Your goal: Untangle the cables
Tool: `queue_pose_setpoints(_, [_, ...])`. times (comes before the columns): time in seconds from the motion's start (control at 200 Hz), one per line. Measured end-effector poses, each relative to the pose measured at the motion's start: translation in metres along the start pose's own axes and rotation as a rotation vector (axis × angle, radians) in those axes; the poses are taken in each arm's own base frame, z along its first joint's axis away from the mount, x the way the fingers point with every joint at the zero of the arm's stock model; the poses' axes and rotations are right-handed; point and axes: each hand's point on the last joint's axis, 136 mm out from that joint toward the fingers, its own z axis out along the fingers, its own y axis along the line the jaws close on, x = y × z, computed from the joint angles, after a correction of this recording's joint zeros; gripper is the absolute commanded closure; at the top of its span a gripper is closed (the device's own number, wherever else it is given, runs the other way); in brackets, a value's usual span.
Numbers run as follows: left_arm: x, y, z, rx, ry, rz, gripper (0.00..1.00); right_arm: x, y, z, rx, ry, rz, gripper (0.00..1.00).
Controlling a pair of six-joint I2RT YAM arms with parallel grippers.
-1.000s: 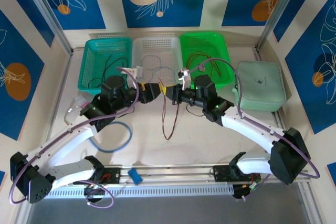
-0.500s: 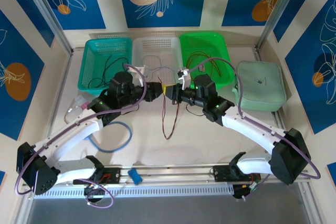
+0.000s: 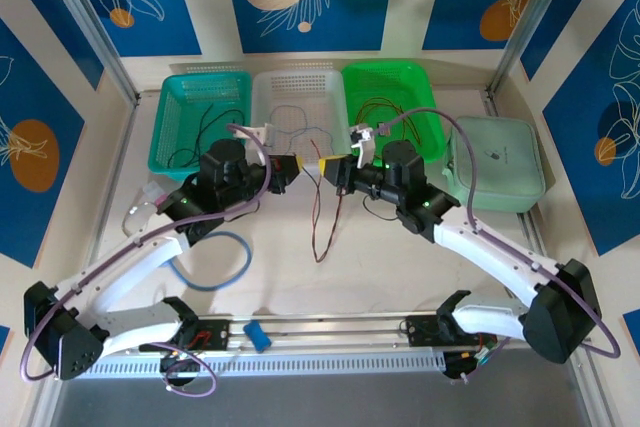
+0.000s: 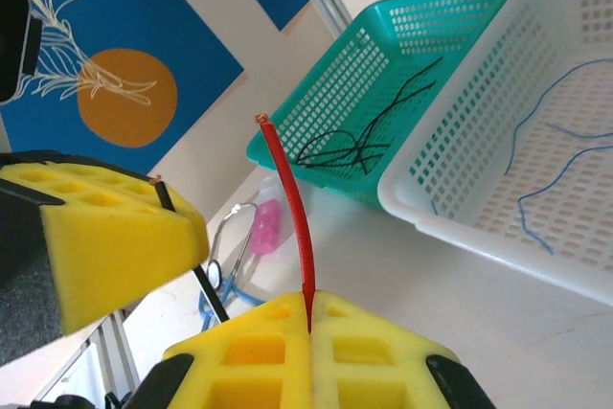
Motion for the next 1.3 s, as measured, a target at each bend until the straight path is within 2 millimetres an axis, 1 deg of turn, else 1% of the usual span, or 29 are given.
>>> queue_pose_setpoints(0.135, [-0.008,0.004,-0.015,-0.042,-0.04,0.013,1.0,-0.022,-0.002,-0.025,0.037,-0.078,-0.014,1.0])
queue_pose_setpoints(0.315, [-0.017,0.009,-0.037,-0.093,-0.091,0.03,1.0,-0.064,-0.01,-0.075,0.122,-0.245,-0.037,1.0])
queue_pose_setpoints(0.405, [-0.02,0.013,-0.044,-0.119,-0.104,0.033,1.0,-0.08,-0.017,-0.098,0.17,-0.312,-0.052,1.0])
queue_pose_setpoints(0.52, [-0.026,0.015,-0.051,-0.154,-0.108,0.055,1.0,-0.096,-0.021,-0.12,0.223,-0.367,-0.076,1.0])
queue_pose_setpoints(0.635, [-0.038,0.013,-0.058,-0.17,-0.128,0.075,1.0,-0.114,-0.018,-0.142,0.263,-0.424,-0.115,1.0])
queue_pose_setpoints(0.8, [-0.047,0.022,-0.071,-0.214,-0.162,0.068,1.0,-0.14,-0.01,-0.181,0.326,-0.524,-0.182,1.0])
queue_pose_setpoints(0.89, [-0.049,0.025,-0.078,-0.232,-0.173,0.062,1.0,-0.149,-0.009,-0.201,0.371,-0.57,-0.217,1.0])
queue_pose_setpoints(1.025, [-0.051,0.028,-0.086,-0.246,-0.188,0.059,1.0,-0.159,-0.01,-0.225,0.437,-0.62,-0.265,1.0])
queue_pose_setpoints(1.16, [-0.052,0.032,-0.091,-0.265,-0.194,0.056,1.0,-0.167,-0.016,-0.244,0.507,-0.657,-0.291,1.0])
queue_pose_setpoints(1.301, [-0.05,0.047,-0.102,-0.32,-0.197,0.04,1.0,-0.175,-0.025,-0.261,0.582,-0.687,-0.303,1.0])
